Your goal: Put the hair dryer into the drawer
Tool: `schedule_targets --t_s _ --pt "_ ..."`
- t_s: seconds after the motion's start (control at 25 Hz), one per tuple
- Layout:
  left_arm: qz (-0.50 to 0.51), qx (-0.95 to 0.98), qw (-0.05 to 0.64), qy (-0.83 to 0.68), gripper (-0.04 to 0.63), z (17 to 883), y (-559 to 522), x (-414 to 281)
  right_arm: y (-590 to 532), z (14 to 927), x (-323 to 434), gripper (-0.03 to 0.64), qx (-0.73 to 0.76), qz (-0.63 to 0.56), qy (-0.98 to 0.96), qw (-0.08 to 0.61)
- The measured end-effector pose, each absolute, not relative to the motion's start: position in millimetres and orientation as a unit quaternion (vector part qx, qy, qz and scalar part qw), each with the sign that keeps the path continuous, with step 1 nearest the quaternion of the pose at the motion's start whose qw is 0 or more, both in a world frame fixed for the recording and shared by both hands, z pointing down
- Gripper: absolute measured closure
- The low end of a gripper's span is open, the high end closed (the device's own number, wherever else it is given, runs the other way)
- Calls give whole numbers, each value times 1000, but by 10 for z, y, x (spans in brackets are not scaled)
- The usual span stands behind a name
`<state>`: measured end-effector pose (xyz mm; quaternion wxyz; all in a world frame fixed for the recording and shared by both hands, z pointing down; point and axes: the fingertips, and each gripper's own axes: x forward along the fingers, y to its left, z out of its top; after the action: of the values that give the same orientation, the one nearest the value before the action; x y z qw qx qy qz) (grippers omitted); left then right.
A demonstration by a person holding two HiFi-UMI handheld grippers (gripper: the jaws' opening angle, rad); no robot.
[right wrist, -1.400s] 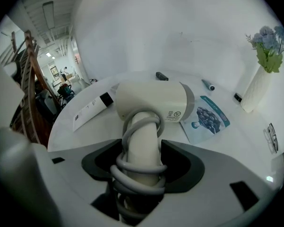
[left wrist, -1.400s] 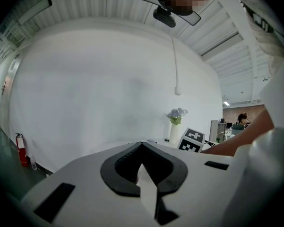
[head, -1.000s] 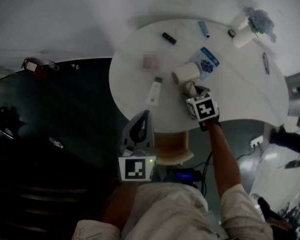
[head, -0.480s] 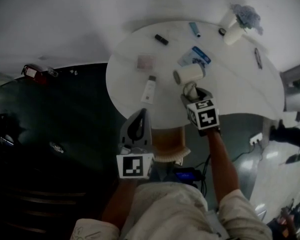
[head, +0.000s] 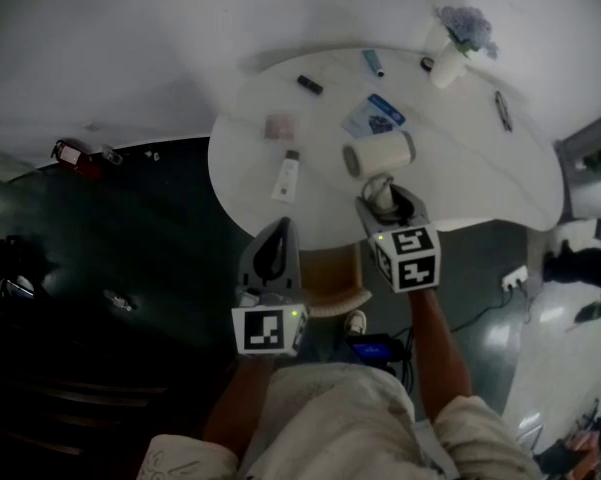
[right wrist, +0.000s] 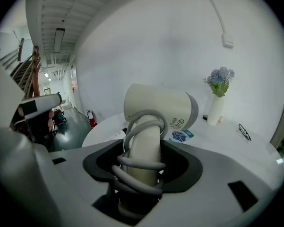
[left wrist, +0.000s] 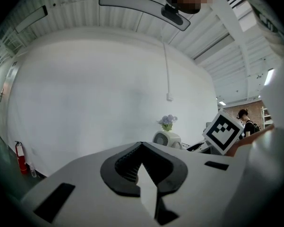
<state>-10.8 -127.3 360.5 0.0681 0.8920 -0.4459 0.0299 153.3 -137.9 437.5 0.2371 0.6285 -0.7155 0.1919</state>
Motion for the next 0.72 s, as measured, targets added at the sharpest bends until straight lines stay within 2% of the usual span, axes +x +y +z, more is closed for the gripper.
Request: schedule_targets --t_s 0.56,0.72 --pt "6 878 38 -476 594 3294 -834 126 -665 3284 1466 368 649 11 -756 89" --pt "2 872 33 -489 594 3266 -700 131 -431 3236 1445 368 641 -4 -763 88"
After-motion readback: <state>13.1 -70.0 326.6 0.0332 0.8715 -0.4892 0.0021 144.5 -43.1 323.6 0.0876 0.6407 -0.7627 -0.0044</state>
